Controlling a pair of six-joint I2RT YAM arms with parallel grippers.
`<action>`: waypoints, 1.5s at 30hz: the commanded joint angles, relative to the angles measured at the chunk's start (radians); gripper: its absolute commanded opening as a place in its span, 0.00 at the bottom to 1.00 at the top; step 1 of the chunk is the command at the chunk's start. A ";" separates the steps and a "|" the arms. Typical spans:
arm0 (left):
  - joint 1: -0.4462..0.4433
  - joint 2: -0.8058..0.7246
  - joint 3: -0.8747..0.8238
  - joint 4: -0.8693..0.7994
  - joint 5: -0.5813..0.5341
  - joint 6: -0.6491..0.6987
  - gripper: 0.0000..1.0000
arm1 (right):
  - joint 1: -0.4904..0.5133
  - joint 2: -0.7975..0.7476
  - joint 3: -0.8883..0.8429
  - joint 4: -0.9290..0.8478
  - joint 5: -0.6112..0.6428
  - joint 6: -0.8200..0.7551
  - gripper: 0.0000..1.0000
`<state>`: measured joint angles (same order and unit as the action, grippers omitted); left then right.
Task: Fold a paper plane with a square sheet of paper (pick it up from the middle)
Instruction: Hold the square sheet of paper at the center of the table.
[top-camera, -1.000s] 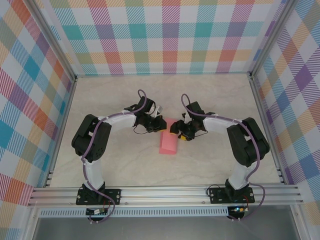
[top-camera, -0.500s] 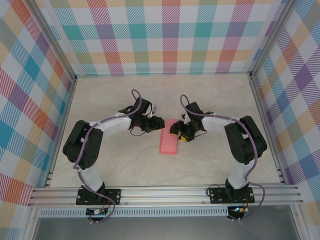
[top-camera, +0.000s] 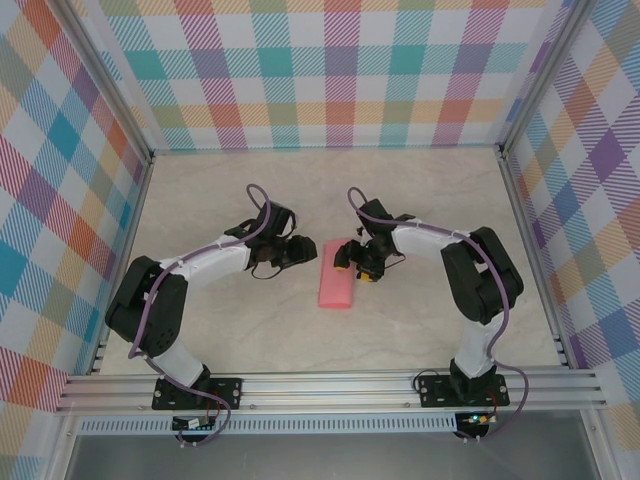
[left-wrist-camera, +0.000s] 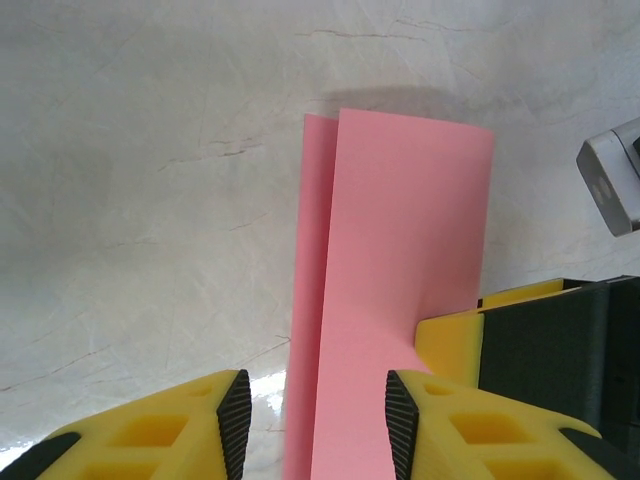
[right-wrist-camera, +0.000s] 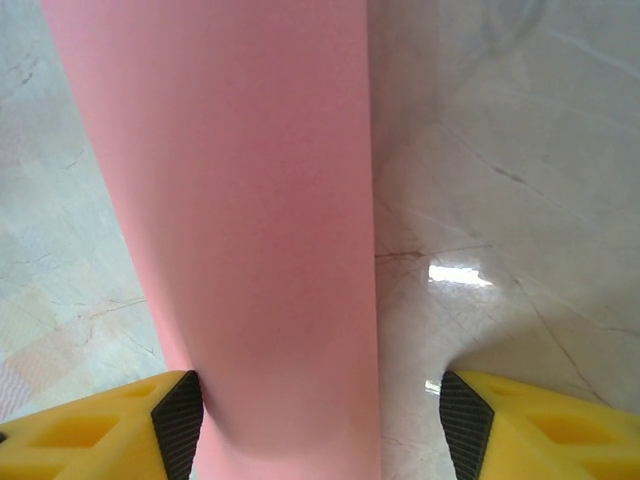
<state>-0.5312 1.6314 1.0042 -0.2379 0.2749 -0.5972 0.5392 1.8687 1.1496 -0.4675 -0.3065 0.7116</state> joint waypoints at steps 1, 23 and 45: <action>0.005 -0.020 -0.013 -0.009 -0.023 -0.018 0.42 | 0.016 0.047 0.030 -0.044 0.055 -0.043 0.69; 0.005 -0.022 -0.026 -0.003 -0.014 -0.020 0.40 | 0.033 0.151 0.157 -0.210 0.131 -0.064 0.73; 0.006 0.024 -0.027 0.041 0.046 -0.059 0.27 | 0.036 0.192 0.155 -0.235 0.201 -0.030 0.73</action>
<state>-0.5312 1.6337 0.9878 -0.2279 0.2943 -0.6369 0.5781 1.9823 1.3376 -0.6907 -0.2062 0.6735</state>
